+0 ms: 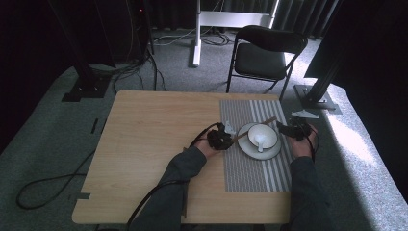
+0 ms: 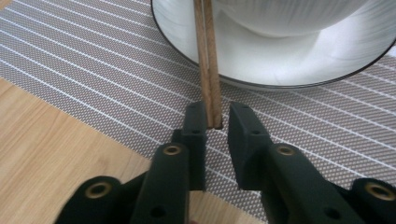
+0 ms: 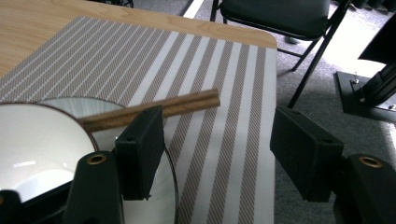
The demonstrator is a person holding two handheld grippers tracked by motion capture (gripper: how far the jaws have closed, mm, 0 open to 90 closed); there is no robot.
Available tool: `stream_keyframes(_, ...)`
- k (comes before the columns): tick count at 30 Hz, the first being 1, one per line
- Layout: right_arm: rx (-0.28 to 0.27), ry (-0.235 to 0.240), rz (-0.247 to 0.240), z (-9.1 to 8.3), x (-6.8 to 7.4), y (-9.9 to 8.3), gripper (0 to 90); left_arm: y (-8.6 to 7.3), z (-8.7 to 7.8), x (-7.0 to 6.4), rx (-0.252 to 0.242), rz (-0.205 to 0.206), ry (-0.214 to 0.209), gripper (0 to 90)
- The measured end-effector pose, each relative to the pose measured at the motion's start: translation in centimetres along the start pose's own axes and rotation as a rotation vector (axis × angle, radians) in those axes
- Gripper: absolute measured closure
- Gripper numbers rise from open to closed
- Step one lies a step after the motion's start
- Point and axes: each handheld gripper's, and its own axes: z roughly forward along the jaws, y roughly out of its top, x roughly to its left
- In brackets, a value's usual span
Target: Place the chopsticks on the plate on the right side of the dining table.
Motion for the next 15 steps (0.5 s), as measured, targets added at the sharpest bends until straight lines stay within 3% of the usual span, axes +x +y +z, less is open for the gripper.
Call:
stream_keyframes(8,0.014,0.0,0.007,0.9,0.0,0.6,34.2,0.0,-0.1,0.4,0.002,0.005,0.009,80.8)
stream_keyframes(15,0.033,0.019,0.045,2.1,0.1,0.5,34.0,0.1,0.0,0.4,0.01,0.03,0.005,80.7)
